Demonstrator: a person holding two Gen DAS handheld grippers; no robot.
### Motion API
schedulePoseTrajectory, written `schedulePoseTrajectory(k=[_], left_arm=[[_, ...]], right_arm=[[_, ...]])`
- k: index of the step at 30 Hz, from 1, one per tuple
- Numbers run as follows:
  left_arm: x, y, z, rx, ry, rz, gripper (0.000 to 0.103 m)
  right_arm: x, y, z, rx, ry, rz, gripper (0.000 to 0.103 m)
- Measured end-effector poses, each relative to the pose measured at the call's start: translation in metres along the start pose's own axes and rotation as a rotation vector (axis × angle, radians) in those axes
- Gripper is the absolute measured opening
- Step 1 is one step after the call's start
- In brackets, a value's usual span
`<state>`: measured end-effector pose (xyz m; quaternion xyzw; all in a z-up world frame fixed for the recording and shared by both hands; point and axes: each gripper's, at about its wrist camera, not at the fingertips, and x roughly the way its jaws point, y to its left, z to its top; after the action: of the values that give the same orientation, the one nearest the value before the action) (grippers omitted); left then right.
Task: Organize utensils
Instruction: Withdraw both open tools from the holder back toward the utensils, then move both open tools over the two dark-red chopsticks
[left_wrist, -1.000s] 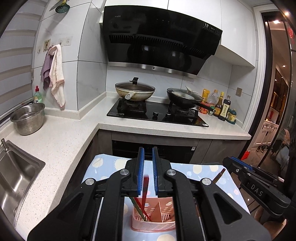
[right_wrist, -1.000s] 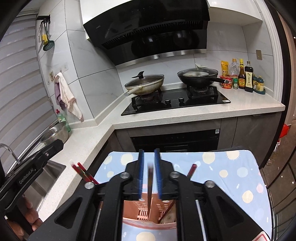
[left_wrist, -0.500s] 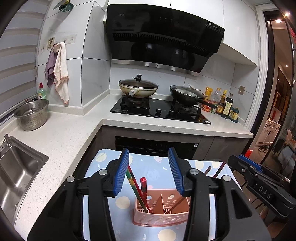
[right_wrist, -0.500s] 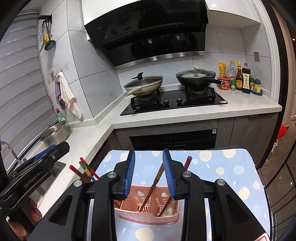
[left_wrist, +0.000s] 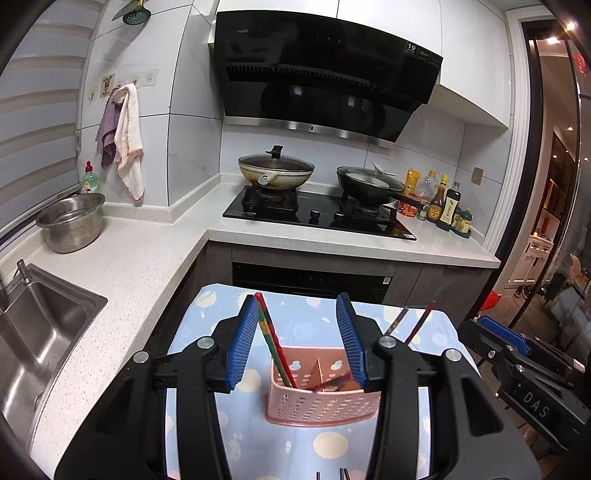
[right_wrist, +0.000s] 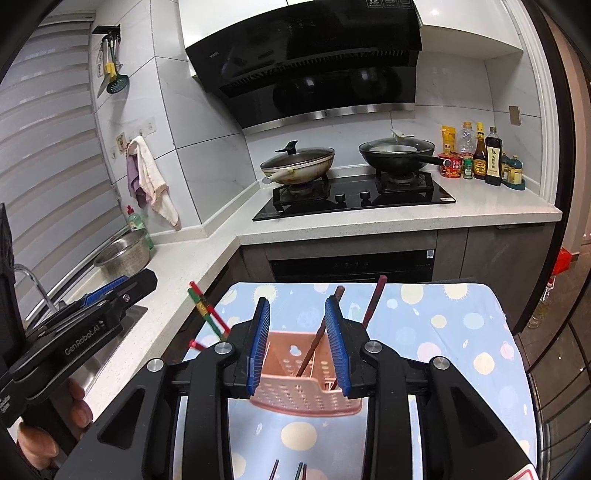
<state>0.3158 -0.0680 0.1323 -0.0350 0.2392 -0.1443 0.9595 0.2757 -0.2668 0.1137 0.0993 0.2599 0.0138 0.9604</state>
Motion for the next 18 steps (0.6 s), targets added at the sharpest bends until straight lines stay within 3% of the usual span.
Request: schedulePoseTrajectory(k=[4, 8, 18], left_arm=[[-0.015, -0.001, -0.011, 0.003, 0.007, -0.002, 0.042], [-0.03, -0.003, -0.027, 0.008, 0.019, 0.004, 0.049], [-0.056, 0.002, -0.073, -0.006, 0.084, 0.016, 0.049]], right_arm=[[-0.02, 0.006, -0.017, -0.022, 0.004, 0.0, 0.031], [-0.037, 0.011, -0.036, -0.037, 0.019, 0.001, 0.031], [-0.065, 0.012, -0.093, -0.03, 0.103, 0.014, 0.032]])
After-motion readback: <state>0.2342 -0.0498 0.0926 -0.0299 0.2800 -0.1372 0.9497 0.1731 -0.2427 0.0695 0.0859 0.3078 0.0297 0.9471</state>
